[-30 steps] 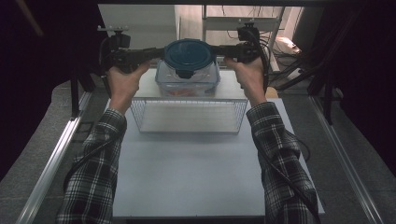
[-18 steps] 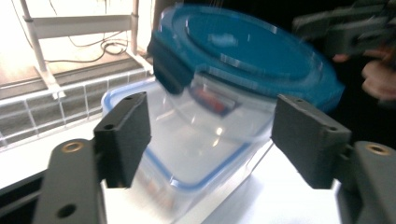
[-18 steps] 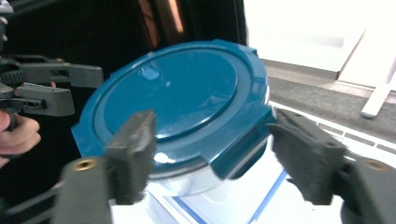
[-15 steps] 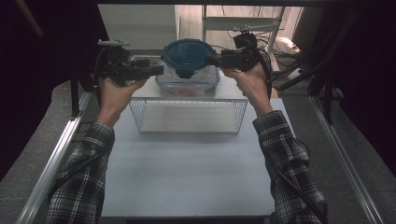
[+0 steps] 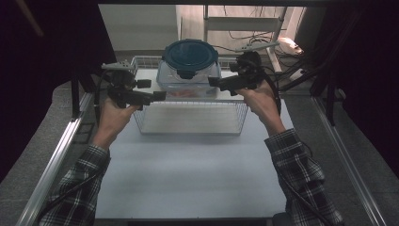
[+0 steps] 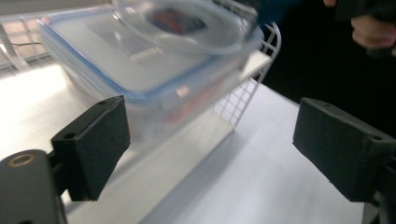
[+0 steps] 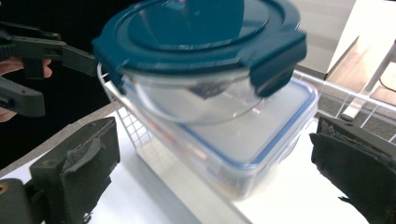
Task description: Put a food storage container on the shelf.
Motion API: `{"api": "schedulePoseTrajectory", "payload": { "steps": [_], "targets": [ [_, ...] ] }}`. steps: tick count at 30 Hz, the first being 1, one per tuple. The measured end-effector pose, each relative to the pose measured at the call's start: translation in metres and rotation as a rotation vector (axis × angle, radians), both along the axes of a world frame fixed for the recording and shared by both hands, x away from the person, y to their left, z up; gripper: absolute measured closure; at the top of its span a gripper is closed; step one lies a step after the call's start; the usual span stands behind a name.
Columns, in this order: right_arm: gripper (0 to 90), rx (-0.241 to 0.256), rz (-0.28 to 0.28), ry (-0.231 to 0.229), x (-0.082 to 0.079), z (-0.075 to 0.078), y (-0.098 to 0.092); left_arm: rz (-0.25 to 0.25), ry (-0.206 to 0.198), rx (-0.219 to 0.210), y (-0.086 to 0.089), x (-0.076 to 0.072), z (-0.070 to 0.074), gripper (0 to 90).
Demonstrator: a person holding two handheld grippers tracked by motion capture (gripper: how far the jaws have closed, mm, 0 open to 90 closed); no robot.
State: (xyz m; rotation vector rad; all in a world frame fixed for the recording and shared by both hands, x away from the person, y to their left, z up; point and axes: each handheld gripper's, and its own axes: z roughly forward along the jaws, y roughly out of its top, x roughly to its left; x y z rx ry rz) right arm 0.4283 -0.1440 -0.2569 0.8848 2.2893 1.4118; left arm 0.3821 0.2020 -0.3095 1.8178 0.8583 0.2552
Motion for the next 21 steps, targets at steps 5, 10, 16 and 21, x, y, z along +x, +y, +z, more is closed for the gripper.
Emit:
{"api": "schedulePoseTrajectory", "payload": {
  "steps": [5, 10, 16, 21],
  "targets": [
    [0.8, 0.005, 0.008, 0.007, -0.01, -0.009, -0.006, -0.029, -0.011, 0.025, -0.005, -0.012, -0.01, 7.2],
    [0.9, 0.009, 0.022, 0.018, -0.019, -0.023, -0.012, -0.06, -0.056, 0.026, -0.008, -0.024, -0.02, 6.0],
    [1.0, 0.0, 0.039, 0.023, -0.029, -0.042, -0.015, -0.076, -0.057, 0.036, -0.011, -0.034, -0.034, 5.4],
    [1.1, -0.014, 0.044, 0.019, -0.035, -0.054, -0.014, -0.076, -0.057, 0.057, -0.015, -0.042, -0.048, 5.2]
  ]
}}
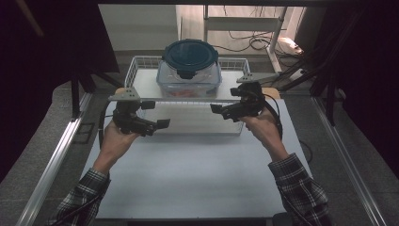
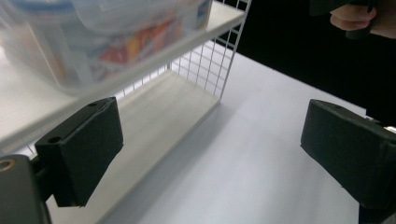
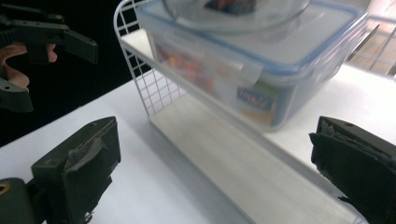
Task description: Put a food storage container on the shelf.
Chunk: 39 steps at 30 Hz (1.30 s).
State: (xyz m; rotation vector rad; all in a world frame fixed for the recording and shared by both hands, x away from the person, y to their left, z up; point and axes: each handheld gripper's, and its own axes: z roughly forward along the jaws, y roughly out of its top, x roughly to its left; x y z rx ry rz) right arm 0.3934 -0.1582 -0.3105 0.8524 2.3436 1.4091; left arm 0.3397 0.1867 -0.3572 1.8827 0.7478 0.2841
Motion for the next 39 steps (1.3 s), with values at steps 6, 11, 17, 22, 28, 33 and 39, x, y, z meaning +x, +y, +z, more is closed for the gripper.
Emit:
{"api": "schedulePoseTrajectory", "payload": {
  "steps": [6, 11, 17, 22, 28, 33, 39],
  "targets": [
    [1.1, -0.014, 0.02, -0.001, -0.009, -0.018, 0.001, 0.012, 0.009, -0.015, 0.0, -0.009, -0.016, 5.1],
    [1.1, -0.008, 0.038, 0.01, -0.018, -0.033, 0.0, 0.011, 0.021, -0.02, -0.002, -0.017, -0.031, 5.2],
    [1.1, -0.016, 0.046, -0.002, -0.028, -0.047, 0.0, 0.015, 0.035, -0.026, -0.005, -0.026, -0.047, 5.5],
    [1.1, -0.039, 0.047, -0.016, -0.035, -0.059, 0.002, 0.015, 0.046, -0.032, -0.007, -0.032, -0.06, 5.7],
    [1.0, -0.063, 0.053, -0.021, -0.042, -0.075, 0.005, 0.018, 0.062, -0.021, -0.01, -0.038, -0.077, 5.9],
    [0.3, -0.064, 0.058, -0.006, -0.046, -0.09, 0.003, 0.022, 0.08, -0.024, -0.009, -0.045, -0.096, 6.0],
    [0.0, -0.099, 0.047, -0.003, -0.052, -0.106, -0.002, 0.039, 0.098, -0.039, 0.002, -0.054, -0.115, 6.3]
  ]
}}
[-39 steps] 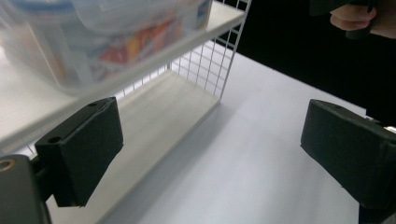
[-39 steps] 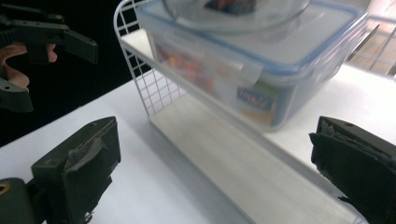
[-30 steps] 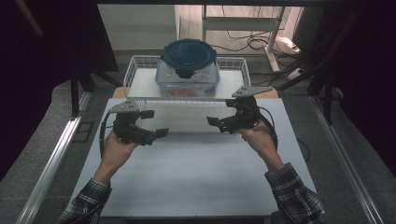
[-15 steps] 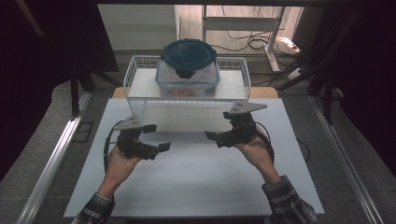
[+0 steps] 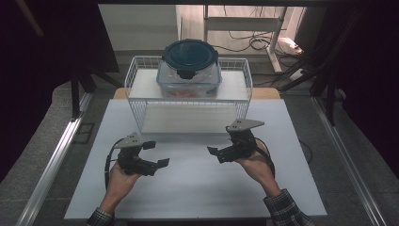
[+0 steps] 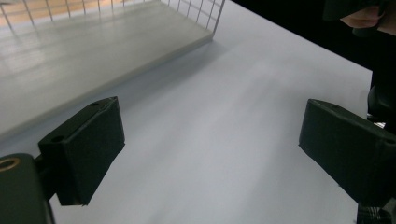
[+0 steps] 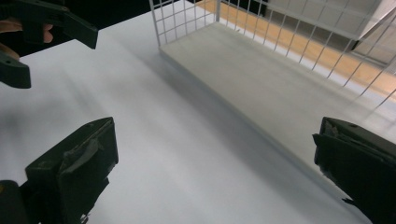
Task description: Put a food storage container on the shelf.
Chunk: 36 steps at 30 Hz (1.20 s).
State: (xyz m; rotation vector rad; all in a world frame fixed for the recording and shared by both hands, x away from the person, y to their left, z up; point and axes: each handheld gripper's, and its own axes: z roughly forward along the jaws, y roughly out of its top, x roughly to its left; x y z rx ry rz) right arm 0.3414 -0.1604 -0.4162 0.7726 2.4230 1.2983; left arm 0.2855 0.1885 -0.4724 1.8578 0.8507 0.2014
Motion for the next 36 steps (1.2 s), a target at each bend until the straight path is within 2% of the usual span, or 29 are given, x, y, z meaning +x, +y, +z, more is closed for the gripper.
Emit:
{"api": "schedulePoseTrajectory", "payload": {
  "steps": [5, 15, 24, 36],
  "targets": [
    [0.0, -0.006, -0.007, 0.006, -0.006, -0.008, -0.005, 0.028, 0.006, 0.008, 0.007, -0.008, -0.01, 6.3],
    [0.0, -0.002, -0.031, -0.005, -0.02, -0.012, -0.016, 0.039, -0.014, 0.057, 0.007, -0.022, -0.014, 6.2],
    [0.0, -0.003, -0.049, -0.005, -0.028, -0.021, -0.027, 0.058, -0.006, 0.081, 0.013, -0.034, -0.023, 6.1],
    [0.0, -0.006, -0.073, 0.02, -0.042, -0.039, -0.049, 0.076, 0.014, 0.109, 0.019, -0.046, -0.033, 4.5]
  ]
}}
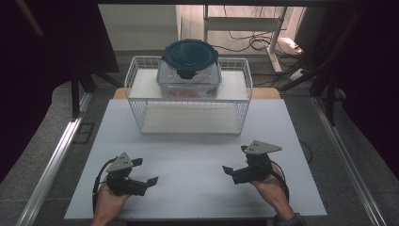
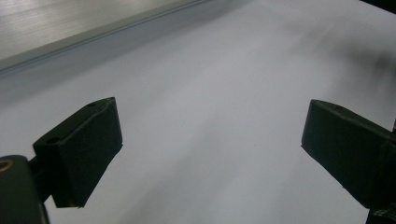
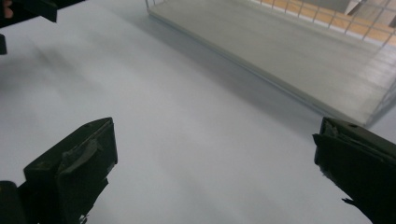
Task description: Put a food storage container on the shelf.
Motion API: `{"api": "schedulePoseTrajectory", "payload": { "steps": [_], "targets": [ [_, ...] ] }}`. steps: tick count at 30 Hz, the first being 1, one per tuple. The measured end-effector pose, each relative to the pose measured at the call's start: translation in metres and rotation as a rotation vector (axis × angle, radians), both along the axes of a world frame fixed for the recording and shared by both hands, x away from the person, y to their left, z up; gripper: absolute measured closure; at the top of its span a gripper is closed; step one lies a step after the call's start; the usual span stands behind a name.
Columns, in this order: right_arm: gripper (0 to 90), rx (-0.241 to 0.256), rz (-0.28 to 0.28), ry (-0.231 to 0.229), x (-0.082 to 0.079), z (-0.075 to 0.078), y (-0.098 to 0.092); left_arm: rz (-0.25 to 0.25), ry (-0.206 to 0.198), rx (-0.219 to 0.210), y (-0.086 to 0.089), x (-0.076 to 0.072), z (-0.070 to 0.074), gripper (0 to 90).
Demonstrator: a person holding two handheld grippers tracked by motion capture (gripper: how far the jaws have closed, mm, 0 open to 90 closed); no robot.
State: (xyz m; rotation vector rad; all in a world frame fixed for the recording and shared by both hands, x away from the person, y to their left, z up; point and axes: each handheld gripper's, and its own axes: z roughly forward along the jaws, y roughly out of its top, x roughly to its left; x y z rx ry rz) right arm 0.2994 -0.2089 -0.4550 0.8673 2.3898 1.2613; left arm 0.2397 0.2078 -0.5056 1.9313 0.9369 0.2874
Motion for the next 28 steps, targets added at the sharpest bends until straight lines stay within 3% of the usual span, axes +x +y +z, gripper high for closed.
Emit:
{"api": "schedulePoseTrajectory", "payload": {
  "steps": [13, 17, 21, 28],
  "targets": [
    [0.0, -0.039, -0.036, 0.012, -0.018, -0.02, -0.015, 0.017, 0.025, 0.056, 0.001, -0.008, -0.013, 2.6],
    [0.0, -0.075, -0.046, 0.027, -0.021, -0.031, -0.017, 0.005, 0.034, 0.08, -0.002, -0.008, -0.019, 2.6],
    [0.0, -0.127, -0.049, 0.033, -0.022, -0.042, -0.016, -0.003, 0.062, 0.107, -0.003, -0.006, -0.025, 2.6],
    [0.0, -0.155, -0.064, 0.055, -0.019, -0.049, -0.015, 0.004, 0.118, 0.112, -0.002, -0.002, -0.031, 2.0]
  ]
}}
